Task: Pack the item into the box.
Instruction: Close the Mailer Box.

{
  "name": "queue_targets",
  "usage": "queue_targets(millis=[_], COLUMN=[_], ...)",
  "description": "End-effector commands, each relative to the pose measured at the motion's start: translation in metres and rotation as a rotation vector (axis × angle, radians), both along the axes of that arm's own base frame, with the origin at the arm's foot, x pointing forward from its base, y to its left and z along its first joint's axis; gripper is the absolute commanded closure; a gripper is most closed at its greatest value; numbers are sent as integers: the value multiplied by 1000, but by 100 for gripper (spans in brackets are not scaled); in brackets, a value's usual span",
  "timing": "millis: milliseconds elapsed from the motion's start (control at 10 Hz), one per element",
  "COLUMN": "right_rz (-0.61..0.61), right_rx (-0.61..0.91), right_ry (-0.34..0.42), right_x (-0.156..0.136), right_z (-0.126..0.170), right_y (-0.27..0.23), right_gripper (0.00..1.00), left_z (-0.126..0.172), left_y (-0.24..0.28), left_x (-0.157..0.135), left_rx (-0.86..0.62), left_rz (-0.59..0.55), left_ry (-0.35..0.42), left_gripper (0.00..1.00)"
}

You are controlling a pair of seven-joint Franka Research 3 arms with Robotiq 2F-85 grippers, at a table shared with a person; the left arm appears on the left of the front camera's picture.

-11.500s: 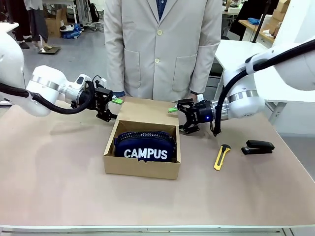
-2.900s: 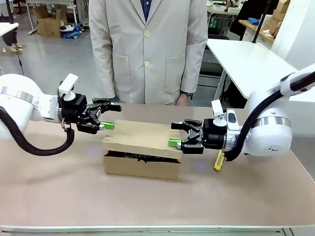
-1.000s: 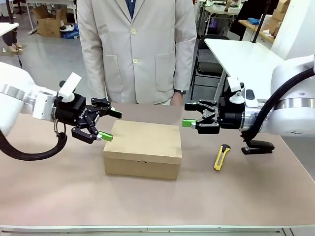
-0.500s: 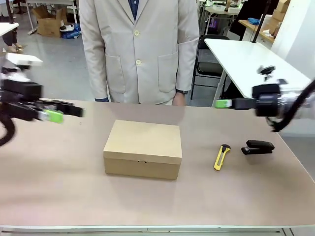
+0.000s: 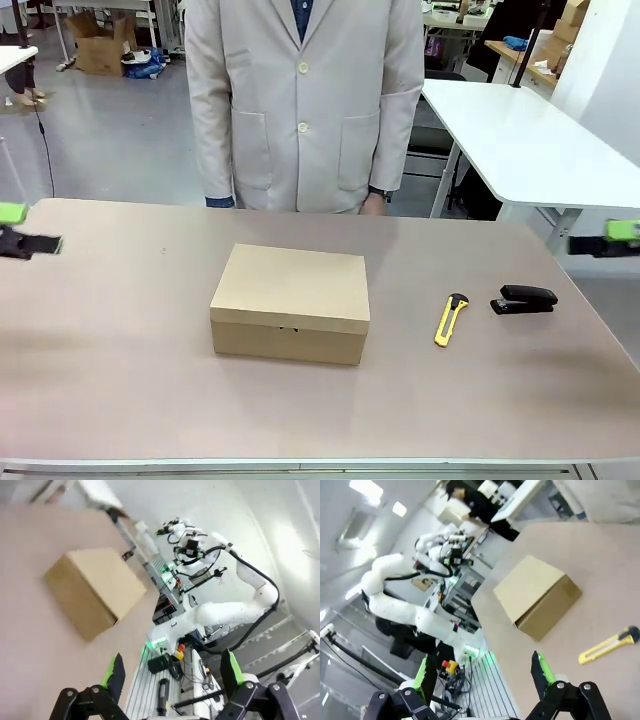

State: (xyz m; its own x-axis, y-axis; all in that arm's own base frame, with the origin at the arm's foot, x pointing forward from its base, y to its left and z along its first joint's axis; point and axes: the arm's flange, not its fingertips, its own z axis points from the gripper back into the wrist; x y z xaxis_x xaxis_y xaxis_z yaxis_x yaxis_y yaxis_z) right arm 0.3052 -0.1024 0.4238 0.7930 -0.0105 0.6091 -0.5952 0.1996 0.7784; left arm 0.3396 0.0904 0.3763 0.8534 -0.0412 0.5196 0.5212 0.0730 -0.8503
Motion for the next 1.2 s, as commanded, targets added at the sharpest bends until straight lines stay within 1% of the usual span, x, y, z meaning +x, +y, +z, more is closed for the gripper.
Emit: queue_targets(millis=[0,100,200,1100], right_rz=[-89,-174,-48,-48], right_rx=[28,-9,13,13], right_ry=[98,102,36,36], right_x=[-24,-7,-5,-5], right_z=[-29,-39,-10,-10], right_y=[6,12,-18,-18], right_gripper=[0,0,0,0], left_z=[6,7,-5,-5], left_y=[12,15,8,8], left_x=[-1,4,-3,-3], left_rx=[4,-20,13,13], left_rz=[-13,11,1,1], left_ry=[55,26,40,40], left_gripper=[0,0,0,0])
